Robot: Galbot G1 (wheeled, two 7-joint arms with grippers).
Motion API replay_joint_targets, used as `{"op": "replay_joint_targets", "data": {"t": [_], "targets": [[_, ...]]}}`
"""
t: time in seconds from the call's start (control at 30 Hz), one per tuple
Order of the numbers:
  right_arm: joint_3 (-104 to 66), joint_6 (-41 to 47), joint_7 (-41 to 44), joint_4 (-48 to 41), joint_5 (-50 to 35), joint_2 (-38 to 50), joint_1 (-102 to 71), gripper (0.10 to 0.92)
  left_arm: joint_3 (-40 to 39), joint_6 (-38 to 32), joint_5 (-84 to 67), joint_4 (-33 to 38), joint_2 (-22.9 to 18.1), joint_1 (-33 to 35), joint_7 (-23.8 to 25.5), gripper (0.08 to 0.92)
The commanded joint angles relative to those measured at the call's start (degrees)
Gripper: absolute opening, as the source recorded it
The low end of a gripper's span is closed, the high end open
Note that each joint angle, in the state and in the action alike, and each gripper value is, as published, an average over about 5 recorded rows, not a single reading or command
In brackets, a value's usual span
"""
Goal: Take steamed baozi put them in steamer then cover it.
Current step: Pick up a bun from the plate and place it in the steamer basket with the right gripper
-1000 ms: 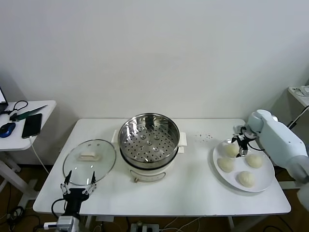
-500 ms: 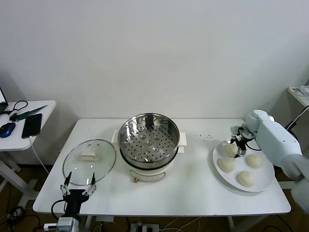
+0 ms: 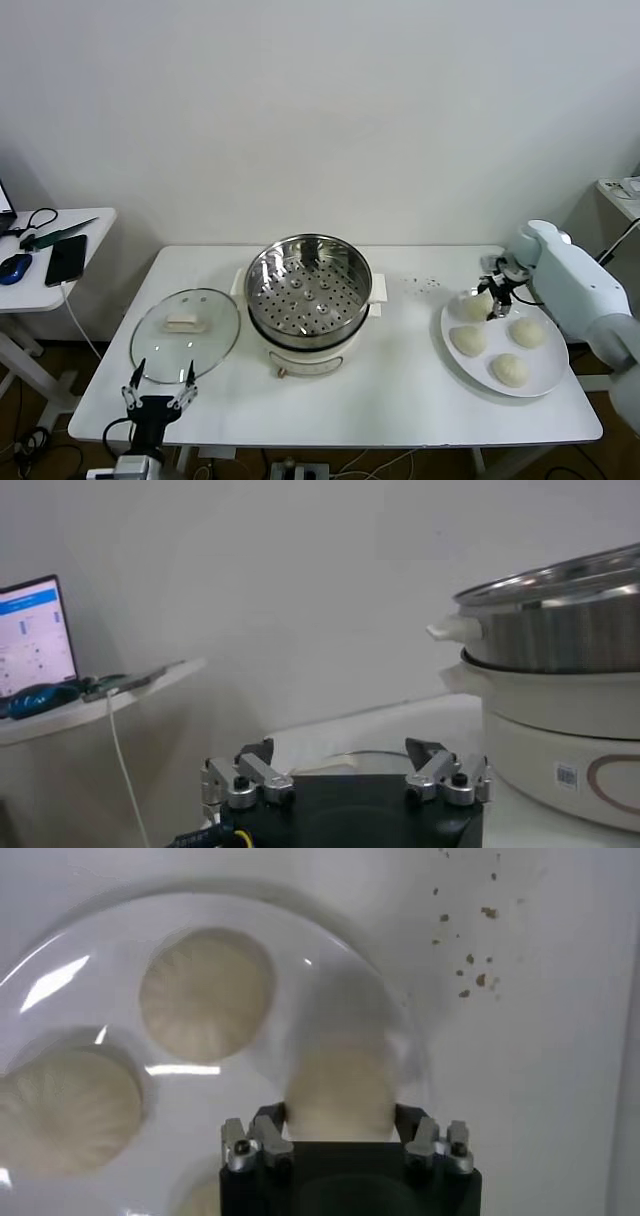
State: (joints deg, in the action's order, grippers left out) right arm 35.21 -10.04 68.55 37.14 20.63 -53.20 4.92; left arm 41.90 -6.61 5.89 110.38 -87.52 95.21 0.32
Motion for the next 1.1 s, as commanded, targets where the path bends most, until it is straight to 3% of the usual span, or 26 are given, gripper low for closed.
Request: {"op": "replay_joint_targets", "data": {"t": [0.03,0.3,0.5,0.8,1.1], "targets": [[9.5,-0.9,1.6,9.9,-7.3,3.6,7.0,0.704,0.0,-0.1,-0.2,0.3,0.0,0.7,0.0,0.823],[28.7,-4.4,3.6,22.1,-18.1,0.3,28.4,0.704,-0.6,-0.1,0.1,1.2,-0.1,1.6,0.2,0.823],[32.1,-9.9,3.4,24.5,-17.7,-8.0,35.5,0.704,-1.1,-0.2,0.2,1.7,-0.2,2.4,0.3,0.823],[29.9,-20.9,0.5,29.3,-2.0,-20.3,33.2,0.704,-1.0,-0.2,0.1,1.9,-0.2,3.0,0.3,0.823],[26.8,-26.4,-3.4,25.7,14.2,-27.9,23.4,0.711,-0.7,-0.1,0.1,2.3,0.0,3.5,0.6,0.823]]}}
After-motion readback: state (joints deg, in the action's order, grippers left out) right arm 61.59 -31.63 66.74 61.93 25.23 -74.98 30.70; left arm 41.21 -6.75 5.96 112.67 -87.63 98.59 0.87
